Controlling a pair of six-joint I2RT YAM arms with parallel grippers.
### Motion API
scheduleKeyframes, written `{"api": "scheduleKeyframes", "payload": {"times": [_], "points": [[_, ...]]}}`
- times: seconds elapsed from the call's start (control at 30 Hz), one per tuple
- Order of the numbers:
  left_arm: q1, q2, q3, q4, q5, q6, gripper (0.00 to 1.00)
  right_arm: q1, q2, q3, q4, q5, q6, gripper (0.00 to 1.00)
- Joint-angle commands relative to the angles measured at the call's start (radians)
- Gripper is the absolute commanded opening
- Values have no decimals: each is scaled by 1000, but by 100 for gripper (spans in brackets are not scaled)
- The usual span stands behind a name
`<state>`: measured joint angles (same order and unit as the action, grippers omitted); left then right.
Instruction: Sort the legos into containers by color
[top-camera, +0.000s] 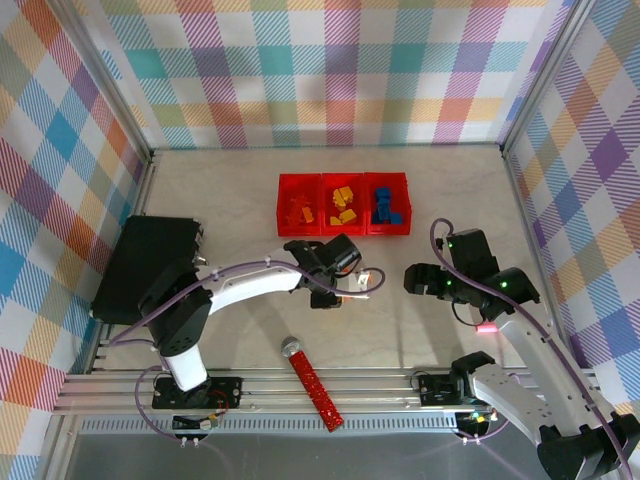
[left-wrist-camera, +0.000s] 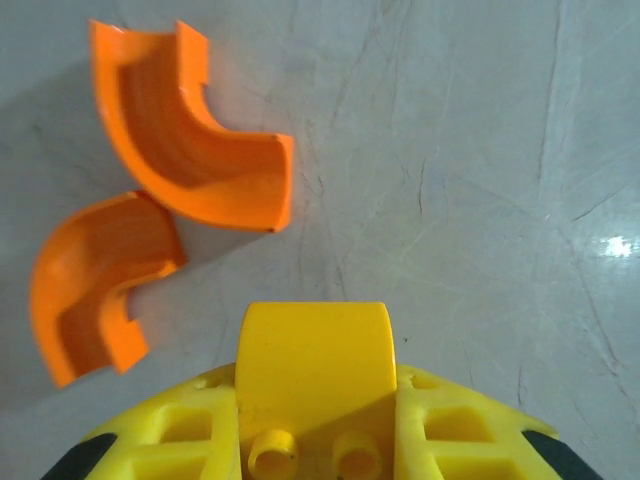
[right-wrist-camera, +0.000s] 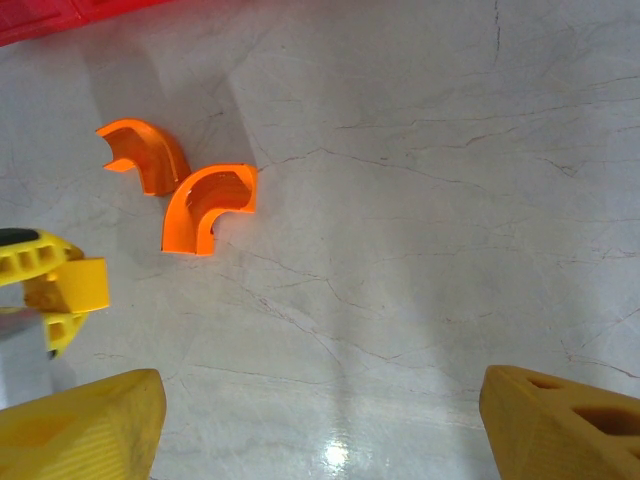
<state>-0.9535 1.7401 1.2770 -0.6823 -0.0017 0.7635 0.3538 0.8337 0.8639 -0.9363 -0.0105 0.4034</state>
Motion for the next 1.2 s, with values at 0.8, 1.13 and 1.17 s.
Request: {"api": "scheduleKeyframes", "payload": {"times": [0.8,1.13,1.17], "points": [[327,571,849,10,-73,-227,15,-3,3,-17,16,-38,-14,83],[336,648,923,28,-66,-260,38,-3,11,-25,26,-40,-13,83],[336,648,922,35,-63,-263,44,-3,13,-25,26,-40,-13,83]]}}
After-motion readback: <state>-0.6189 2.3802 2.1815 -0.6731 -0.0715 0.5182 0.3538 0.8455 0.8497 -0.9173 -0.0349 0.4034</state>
